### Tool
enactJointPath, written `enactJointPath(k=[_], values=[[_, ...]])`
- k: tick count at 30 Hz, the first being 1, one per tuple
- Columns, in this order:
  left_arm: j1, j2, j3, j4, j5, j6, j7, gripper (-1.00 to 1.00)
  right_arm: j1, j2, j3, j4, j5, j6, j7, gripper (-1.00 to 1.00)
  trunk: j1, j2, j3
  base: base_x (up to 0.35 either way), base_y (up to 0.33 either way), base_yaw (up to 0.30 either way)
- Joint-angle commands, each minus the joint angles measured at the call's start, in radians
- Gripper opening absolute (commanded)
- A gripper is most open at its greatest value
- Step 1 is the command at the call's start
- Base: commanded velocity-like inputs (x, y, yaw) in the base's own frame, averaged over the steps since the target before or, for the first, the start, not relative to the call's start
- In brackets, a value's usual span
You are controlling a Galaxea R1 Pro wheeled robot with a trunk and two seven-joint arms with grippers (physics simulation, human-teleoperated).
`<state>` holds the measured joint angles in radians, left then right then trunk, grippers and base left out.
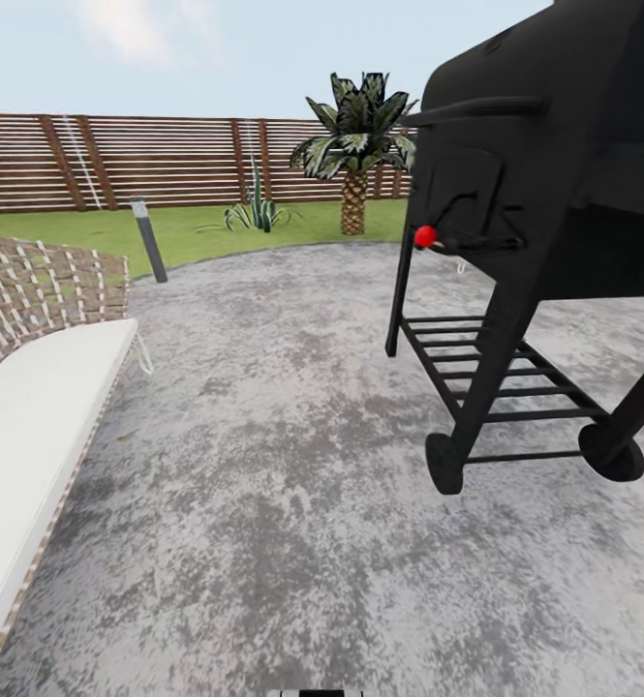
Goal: In the garden, pick up the pesticide atomizer on the floor and spray pesticide onto both trees until each tree trunk is fully covered.
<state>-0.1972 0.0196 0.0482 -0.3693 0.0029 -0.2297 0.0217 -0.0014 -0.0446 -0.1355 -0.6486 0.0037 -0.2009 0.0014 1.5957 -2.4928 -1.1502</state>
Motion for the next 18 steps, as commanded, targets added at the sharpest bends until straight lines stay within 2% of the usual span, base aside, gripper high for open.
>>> enactJointPath(k=[1,10,18], values=[[-0.001,0.0,0.001,0.001,0.0,-0.003,0.001,1.0,0.0,0.0,-0.001,0.0,0.001,-0.003,0.0,1.0,0.0,0.0,-0.001,0.34,0.0,0.273],[-0.001,0.0,0.001,0.001,0.0,-0.003,0.001,1.0,0.0,0.0,-0.001,0.0,0.0,-0.003,0.0,1.0,0.0,0.0,-0.001,0.34,0.039,0.255],[-0.001,-0.001,0.001,0.001,0.0,-0.003,0.001,1.0,0.0,0.0,0.0,0.0,0.002,-0.004,0.001,1.0,0.0,0.0,-0.001,0.34,0.018,0.04]])
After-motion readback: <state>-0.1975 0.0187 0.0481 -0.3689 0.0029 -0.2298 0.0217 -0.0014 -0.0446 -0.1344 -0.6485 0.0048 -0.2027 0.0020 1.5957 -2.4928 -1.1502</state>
